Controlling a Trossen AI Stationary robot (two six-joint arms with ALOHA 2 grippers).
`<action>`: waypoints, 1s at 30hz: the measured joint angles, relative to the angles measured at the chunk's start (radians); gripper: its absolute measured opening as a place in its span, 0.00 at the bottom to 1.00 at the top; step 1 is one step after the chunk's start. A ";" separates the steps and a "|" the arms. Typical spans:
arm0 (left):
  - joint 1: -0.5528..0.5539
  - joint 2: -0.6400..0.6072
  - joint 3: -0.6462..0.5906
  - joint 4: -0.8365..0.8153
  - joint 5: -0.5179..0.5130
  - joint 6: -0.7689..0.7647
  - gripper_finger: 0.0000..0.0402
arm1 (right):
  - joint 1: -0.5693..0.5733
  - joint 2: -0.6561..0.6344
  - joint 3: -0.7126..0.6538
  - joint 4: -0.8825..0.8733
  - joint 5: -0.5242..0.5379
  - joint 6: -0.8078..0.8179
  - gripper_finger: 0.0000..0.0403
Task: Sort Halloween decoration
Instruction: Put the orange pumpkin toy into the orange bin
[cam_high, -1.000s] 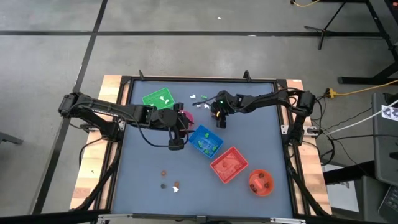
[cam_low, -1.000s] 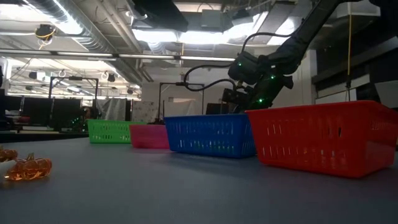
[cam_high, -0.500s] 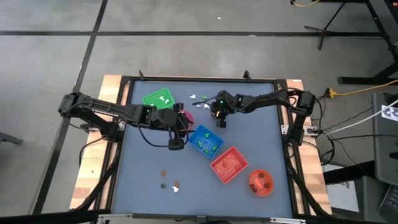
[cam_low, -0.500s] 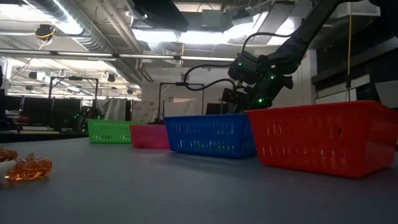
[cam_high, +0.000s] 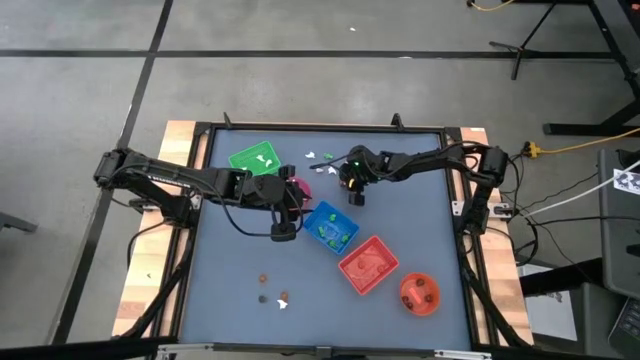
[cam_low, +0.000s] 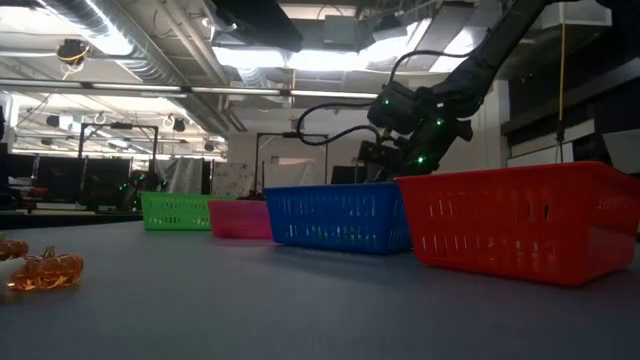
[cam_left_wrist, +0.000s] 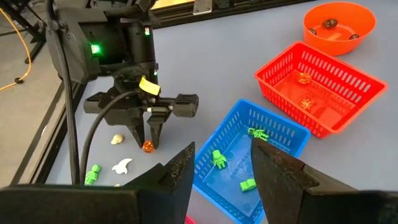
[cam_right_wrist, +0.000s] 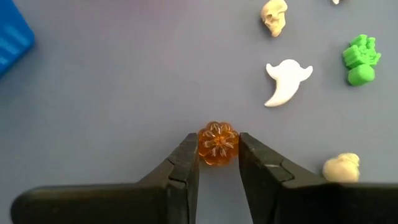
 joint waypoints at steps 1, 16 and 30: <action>0.000 0.000 0.000 -0.001 0.000 0.000 0.35 | 0.000 -0.009 -0.001 -0.006 0.000 0.000 0.23; 0.000 0.000 0.000 -0.009 0.000 -0.001 0.35 | 0.020 -0.272 0.002 -0.150 -0.222 0.077 0.23; 0.000 0.000 0.000 -0.011 0.000 0.000 0.35 | 0.294 -0.396 0.002 -0.211 -0.270 0.117 0.23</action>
